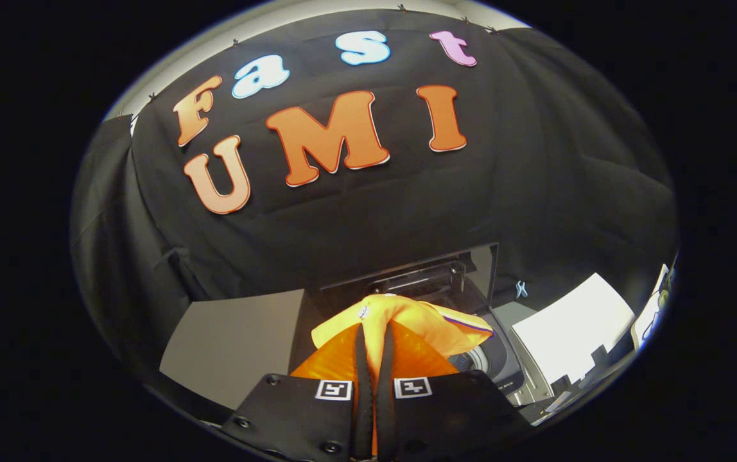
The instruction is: Put the clothes into the washing machine and then close the washing machine lid.
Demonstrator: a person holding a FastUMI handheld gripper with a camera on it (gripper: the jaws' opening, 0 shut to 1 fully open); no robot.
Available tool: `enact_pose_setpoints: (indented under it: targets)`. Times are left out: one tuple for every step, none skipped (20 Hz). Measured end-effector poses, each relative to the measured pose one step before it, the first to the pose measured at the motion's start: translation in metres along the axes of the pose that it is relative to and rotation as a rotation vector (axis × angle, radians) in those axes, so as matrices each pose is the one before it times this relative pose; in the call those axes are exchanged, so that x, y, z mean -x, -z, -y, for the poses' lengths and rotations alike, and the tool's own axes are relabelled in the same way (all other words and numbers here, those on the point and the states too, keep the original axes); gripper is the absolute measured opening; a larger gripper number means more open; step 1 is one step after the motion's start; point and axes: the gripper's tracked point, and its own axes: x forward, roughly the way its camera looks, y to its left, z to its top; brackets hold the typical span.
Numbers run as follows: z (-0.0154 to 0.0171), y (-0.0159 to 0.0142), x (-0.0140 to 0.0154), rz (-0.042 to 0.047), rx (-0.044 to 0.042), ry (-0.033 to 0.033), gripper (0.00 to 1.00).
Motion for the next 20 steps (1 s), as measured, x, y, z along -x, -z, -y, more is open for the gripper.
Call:
enact_pose_setpoints:
  targets:
    - [0.0107, 0.00437, -0.00646, -0.01177, -0.00268, -0.00526, 0.11]
    - [0.00865, 0.00564, -0.00867, -0.01365, -0.00168, -0.00698, 0.1]
    - [0.00915, 0.0066, -0.0077, -0.01214, -0.00304, -0.00625, 0.1]
    - [0.0085, 0.00822, -0.00987, -0.01497, -0.0037, -0.00634, 0.1]
    - [0.00863, 0.00837, -0.01063, -0.01744, -0.00354, -0.00626, 0.1]
    - [0.00753, 0.00911, -0.01185, -0.01945, -0.0027, -0.00498, 0.1]
    - [0.00738, 0.00816, -0.01163, -0.02087, -0.00037, -0.00122, 0.1]
    - [0.00758, 0.00931, -0.01375, -0.02428, 0.00415, 0.00065, 0.1]
    - [0.00795, 0.00903, -0.01048, -0.02481, 0.00243, 0.00202, 0.1]
    - [0.00718, 0.00844, -0.01132, -0.02382, -0.00128, 0.0026, 0.1]
    - [0.00661, 0.00602, -0.01152, -0.01852, -0.00505, 0.00347, 0.1]
    - [0.00481, 0.00552, -0.01198, -0.01368, -0.00908, 0.00048, 0.11]
    - [0.00551, 0.00378, -0.00954, -0.00582, -0.00688, 0.00146, 0.11]
    - [0.00568, 0.00362, -0.01183, -0.00417, 0.00211, 0.00238, 0.11]
    - [0.00505, 0.00437, -0.0102, -0.00243, 0.00769, 0.00316, 0.11]
    - [0.0038, 0.00414, -0.01055, -0.00367, 0.01184, 0.00211, 0.11]
    - [0.00335, 0.0058, -0.01011, -0.00844, 0.0132, 0.00319, 0.11]
    - [0.00286, 0.00615, -0.01092, -0.00754, 0.01155, 0.00142, 0.11]
    - [0.00278, 0.0074, -0.00991, -0.00882, 0.01182, 0.00248, 0.11]
    - [0.00281, 0.00797, -0.00844, -0.0082, 0.00836, 0.00331, 0.11]
